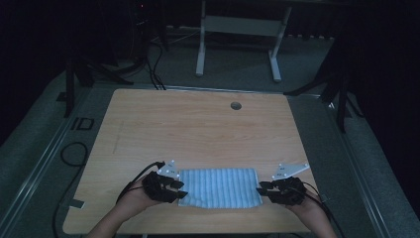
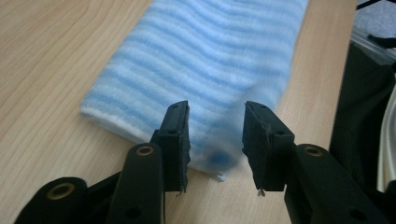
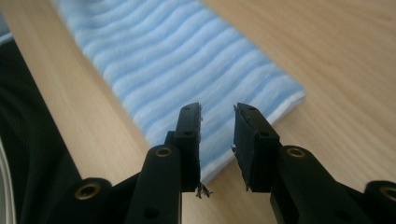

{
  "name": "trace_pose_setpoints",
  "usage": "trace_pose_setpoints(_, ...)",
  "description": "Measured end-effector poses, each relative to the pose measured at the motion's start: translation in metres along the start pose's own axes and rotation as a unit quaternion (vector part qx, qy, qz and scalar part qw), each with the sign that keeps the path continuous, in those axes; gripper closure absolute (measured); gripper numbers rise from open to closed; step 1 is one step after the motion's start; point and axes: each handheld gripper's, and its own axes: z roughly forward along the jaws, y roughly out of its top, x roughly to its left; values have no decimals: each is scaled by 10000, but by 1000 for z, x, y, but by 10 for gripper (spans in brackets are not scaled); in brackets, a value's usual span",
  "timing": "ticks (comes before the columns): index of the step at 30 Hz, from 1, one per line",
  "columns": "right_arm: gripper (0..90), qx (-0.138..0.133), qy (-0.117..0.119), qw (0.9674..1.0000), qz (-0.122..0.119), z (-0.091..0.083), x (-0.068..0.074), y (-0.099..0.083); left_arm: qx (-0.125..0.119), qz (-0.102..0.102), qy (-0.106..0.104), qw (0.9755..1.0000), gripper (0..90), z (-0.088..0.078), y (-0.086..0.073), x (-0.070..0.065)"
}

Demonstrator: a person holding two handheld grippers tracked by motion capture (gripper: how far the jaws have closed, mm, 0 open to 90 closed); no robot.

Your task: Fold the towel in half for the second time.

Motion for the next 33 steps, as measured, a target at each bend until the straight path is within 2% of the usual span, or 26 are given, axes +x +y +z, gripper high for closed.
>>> trace_pose_setpoints(2,709,-39,35,10000,44,3,-2,3,-51,-78,-6,10000,564,2,4,4)
trace_pose_setpoints(3,693,-30,10,10000,25,7,-2,4,-89,-103,2,9999,527,2,5,5)
trace_pose_setpoints(5,688,47,-16,10000,4,16,-3,5,-163,-182,-14,9997,513,4,6,10)
trace_pose_setpoints(6,688,60,-25,10000,-3,21,-3,5,-132,-214,-56,9997,513,7,6,13)
trace_pose_setpoints(8,688,124,20,9999,15,31,-6,5,-79,-242,-4,9997,513,15,5,16)
trace_pose_setpoints(10,688,197,22,9998,14,41,-9,6,-1,-321,-125,9994,513,25,3,19)
trace_pose_setpoints(11,688,251,40,9997,4,46,-10,6,61,-315,-64,9995,513,30,2,21)
trace_pose_setpoints(13,688,333,-53,9994,-76,54,-12,8,175,-368,-89,9991,513,39,-1,26)
trace_pose_setpoints(15,678,410,-70,9991,-81,61,-14,9,204,-414,13,9989,513,45,-2,30)
trace_pose_setpoints(17,676,522,-48,9986,-27,68,-18,9,161,-478,-16,9987,514,48,-3,34)
trace_pose_setpoints(19,666,657,-107,9978,-77,78,-22,8,150,-520,2,9985,514,48,-3,38)
trace_pose_setpoints(20,666,613,-67,9981,-35,79,-24,9,163,-484,63,9987,514,48,-2,39)
trace_pose_setpoints(25,659,612,-187,9979,-51,87,-34,19,198,-472,204,9985,509,49,1,46)
trace_pose_setpoints(29,659,532,-154,9984,104,94,-45,27,167,-557,318,9978,510,49,4,57)
trace_pose_setpoints(33,659,476,-173,9986,156,101,-54,34,141,-609,397,9973,510,49,7,70)
